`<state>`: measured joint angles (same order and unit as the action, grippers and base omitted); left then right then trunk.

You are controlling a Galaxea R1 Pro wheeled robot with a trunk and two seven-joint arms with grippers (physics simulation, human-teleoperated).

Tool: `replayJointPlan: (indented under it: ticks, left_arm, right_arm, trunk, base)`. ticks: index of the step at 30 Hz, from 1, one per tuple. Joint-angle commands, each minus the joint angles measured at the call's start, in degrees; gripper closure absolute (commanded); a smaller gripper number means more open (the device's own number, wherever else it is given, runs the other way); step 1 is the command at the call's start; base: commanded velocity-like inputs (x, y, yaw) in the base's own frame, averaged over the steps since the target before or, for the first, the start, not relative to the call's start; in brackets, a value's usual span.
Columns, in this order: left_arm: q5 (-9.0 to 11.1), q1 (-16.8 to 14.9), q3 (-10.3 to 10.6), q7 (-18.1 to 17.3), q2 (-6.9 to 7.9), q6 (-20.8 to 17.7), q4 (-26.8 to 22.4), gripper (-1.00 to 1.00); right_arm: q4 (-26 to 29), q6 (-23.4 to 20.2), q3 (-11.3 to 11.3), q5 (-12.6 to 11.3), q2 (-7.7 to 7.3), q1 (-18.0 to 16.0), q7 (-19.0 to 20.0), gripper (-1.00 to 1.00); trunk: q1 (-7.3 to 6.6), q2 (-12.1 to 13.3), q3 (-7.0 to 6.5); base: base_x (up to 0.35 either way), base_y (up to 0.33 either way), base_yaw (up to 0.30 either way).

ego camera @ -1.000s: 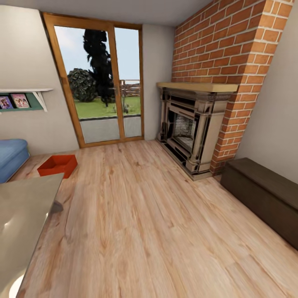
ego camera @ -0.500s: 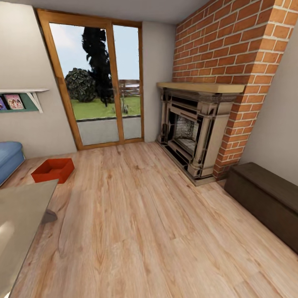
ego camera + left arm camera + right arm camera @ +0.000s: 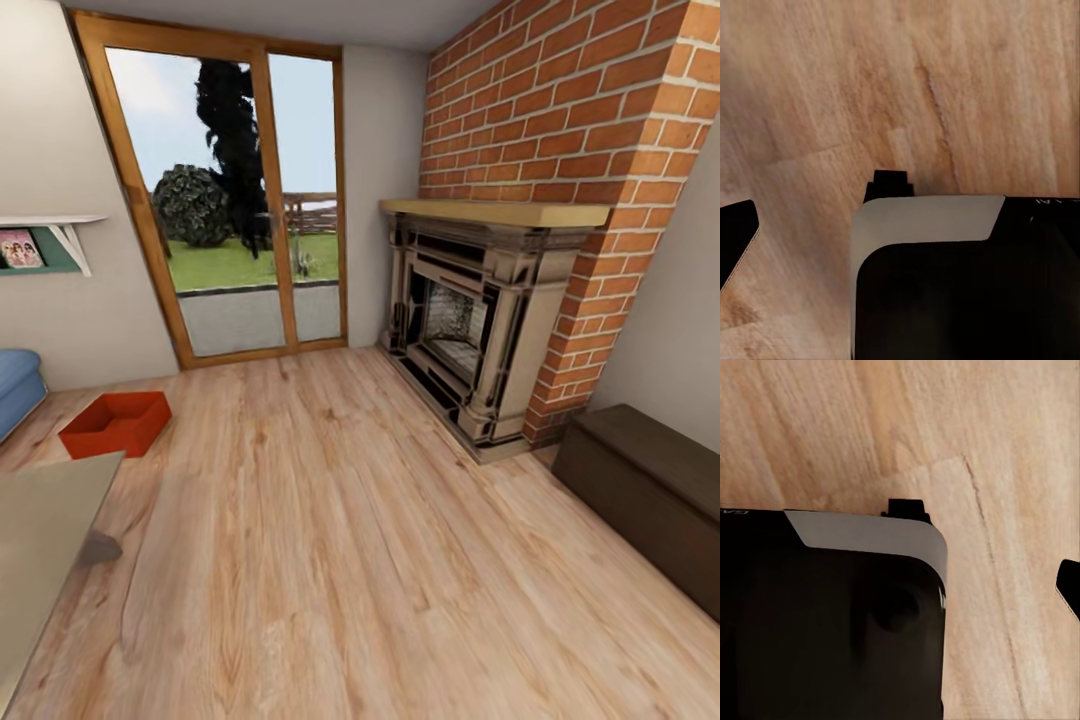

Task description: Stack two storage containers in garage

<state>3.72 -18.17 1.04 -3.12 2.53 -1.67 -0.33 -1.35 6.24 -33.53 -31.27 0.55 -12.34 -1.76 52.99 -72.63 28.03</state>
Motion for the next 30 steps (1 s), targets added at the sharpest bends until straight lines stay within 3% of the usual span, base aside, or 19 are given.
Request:
replayJointPlan:
  ticks: [1,16,30]
  left_arm:
    - [0.4,0.0,0.1,-0.2,0.02,-0.2,0.0,-1.00]
    - [0.4,0.0,0.1,-0.2,0.02,-0.2,0.0,-1.00]
    - [0.4,0.0,0.1,-0.2,0.02,-0.2,0.0,-1.00]
  right_arm:
    - [-0.1,0.3,-0.5,-0.5,0.05,-0.1,-0.1,-1.00]
    - [-0.1,0.0,-0.5,-0.4,0.10,-0.1,-0.1,-1.00]
    - [-0.1,0.2,-0.5,-0.4,0.06,-0.1,-0.2,-1.00]
  trunk:
    - [0.03,0.0,0.05]
    - [0.03,0.0,0.05]
    - [0.03,0.0,0.05]
  base:
    - [0.321,0.000,0.000]
    - [0.321,0.000,0.002]
    - [0.321,0.000,0.248]
